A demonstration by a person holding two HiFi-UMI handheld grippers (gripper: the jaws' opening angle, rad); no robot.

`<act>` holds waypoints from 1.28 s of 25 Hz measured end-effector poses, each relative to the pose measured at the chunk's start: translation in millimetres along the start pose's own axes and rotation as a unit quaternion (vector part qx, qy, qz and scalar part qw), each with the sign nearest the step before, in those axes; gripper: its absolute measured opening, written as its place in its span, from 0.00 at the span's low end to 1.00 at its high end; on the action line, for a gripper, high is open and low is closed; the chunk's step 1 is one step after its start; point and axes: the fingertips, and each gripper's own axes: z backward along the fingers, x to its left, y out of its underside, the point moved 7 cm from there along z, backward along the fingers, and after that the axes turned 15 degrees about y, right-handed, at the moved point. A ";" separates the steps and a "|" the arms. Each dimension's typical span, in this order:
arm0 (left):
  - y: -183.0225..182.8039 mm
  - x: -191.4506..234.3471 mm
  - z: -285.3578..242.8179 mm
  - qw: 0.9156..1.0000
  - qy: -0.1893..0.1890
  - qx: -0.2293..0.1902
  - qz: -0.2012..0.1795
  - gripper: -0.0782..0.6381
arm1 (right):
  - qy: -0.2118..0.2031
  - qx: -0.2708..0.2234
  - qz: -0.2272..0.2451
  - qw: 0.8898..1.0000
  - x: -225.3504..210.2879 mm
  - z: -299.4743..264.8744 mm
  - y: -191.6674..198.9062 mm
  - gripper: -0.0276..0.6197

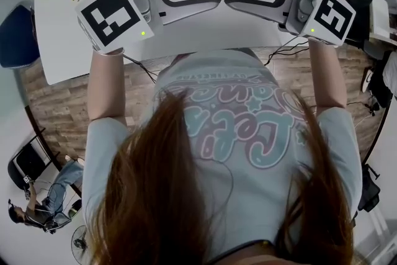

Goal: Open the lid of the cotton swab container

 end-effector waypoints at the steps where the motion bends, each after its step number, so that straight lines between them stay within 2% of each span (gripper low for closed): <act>1: 1.4 0.4 -0.1 1.000 0.001 0.000 -0.001 0.38 | -0.001 -0.002 0.001 1.000 0.1 -2.5 0.5 0.43; 7: 32.5 9.5 -0.9 1.000 0.005 -0.004 0.003 0.38 | -0.010 -0.006 0.004 1.000 -6.7 -24.3 26.0 0.37; 21: 32.1 7.0 -3.3 1.000 0.019 -0.006 -0.002 0.38 | -0.052 0.002 0.019 0.998 -3.1 -26.3 23.4 0.33; 32: 36.0 7.4 -4.6 0.999 0.027 -0.018 -0.015 0.38 | -0.057 0.008 0.038 0.998 -2.6 -26.1 24.2 0.32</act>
